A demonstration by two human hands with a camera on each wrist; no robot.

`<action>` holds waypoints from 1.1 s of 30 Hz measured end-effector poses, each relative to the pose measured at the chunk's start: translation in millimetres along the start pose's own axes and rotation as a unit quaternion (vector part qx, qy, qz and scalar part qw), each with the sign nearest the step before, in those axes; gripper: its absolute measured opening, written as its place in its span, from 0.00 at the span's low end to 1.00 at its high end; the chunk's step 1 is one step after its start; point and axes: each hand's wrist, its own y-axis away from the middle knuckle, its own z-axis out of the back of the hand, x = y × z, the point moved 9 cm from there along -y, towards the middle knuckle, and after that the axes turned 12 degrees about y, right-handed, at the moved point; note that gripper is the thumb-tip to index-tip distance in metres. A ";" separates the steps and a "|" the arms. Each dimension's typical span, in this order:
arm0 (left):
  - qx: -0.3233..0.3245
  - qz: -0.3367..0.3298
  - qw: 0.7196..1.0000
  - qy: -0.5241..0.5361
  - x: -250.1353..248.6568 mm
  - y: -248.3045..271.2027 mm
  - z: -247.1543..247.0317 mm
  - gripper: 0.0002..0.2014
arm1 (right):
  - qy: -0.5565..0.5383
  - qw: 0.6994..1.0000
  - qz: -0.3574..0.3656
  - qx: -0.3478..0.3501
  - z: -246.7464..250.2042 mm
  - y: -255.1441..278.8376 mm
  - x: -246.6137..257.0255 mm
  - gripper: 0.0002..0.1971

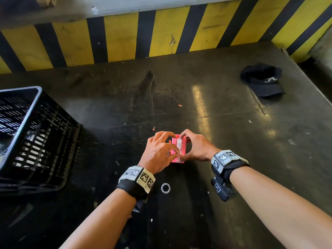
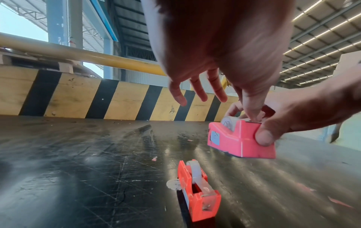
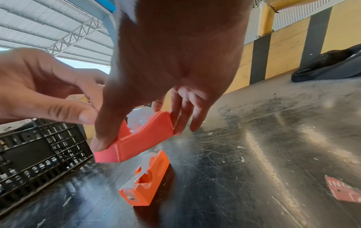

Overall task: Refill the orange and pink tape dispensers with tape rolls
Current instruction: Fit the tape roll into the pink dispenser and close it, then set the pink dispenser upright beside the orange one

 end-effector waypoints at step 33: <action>0.153 0.237 0.955 0.091 128.9 57.3 -54.4 0.25 | 0.082 0.993 -0.054 0.072 -46.0 -34.9 -46.8 0.41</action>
